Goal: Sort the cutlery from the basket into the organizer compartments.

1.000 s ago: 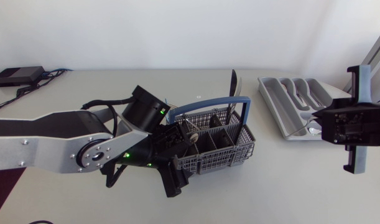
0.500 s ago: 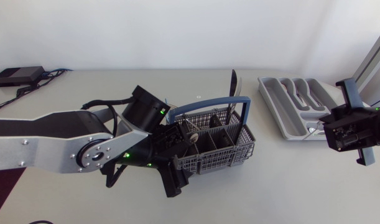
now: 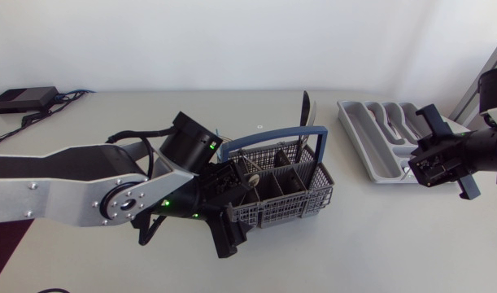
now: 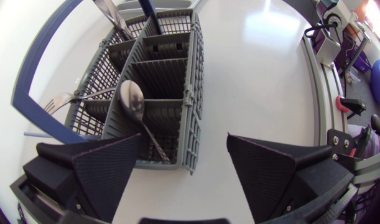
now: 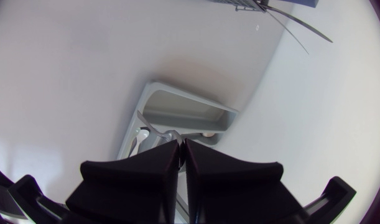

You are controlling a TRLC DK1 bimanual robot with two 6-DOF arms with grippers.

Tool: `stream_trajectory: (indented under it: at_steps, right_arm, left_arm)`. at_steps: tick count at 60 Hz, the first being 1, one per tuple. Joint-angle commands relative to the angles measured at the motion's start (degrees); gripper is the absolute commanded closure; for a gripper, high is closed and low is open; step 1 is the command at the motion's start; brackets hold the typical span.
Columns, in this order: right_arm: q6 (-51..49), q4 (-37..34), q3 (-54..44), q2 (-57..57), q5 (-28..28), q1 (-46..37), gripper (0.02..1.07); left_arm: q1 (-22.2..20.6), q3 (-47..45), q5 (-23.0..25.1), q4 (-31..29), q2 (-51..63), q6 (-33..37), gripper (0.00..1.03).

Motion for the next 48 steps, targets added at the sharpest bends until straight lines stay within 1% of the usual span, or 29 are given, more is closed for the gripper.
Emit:
stream_trajectory:
  at_steps: [1, 7, 15, 20, 26, 29, 34, 41, 48]
  right_arm:
    - [-1.32, 1.79, 1.46, 1.66, 0.28, 0.44, 1.01]
    - [0.62, 4.86, 0.49, 2.71, -0.07, 0.44, 1.02]
    - [4.31, 6.27, -0.39, 2.97, -1.21, 0.44, 1.02]
    - [4.92, 6.62, -0.91, 3.24, -2.44, 0.26, 1.02]
    - [6.42, 10.31, -0.91, 6.23, -2.70, -1.41, 1.01]
    - [7.56, 11.72, -0.39, 7.19, -4.20, -2.38, 1.02]
    - [11.87, 10.49, 1.02, 7.98, -6.84, -3.26, 1.02]
    - [14.50, 11.72, 0.49, 9.04, -8.24, -4.22, 1.02]
    - [17.23, 16.03, -1.09, 9.65, -9.74, -4.84, 1.02]
  left_arm:
    - [0.50, 0.13, -0.37, 0.40, 1.20, 0.37, 0.10]
    - [0.50, 0.13, -0.37, 0.49, 1.38, 0.37, 0.10]
    - [0.41, 0.84, -0.37, 0.58, 1.55, 0.37, 0.10]
    - [0.15, 1.36, -0.37, 0.58, 1.64, 0.19, 0.10]
    - [-0.29, 1.72, -0.37, 0.49, 1.82, -0.07, 0.10]
    - [-0.47, 1.80, -0.37, 0.49, 1.82, -0.07, 0.10]
    - [-0.56, 1.72, -0.37, 0.49, 1.82, -0.16, 0.10]
    - [-0.56, 1.54, -0.37, 0.58, 1.82, 0.01, 0.10]
    - [-0.47, 1.54, -0.37, 0.75, 1.91, 0.19, 0.10]
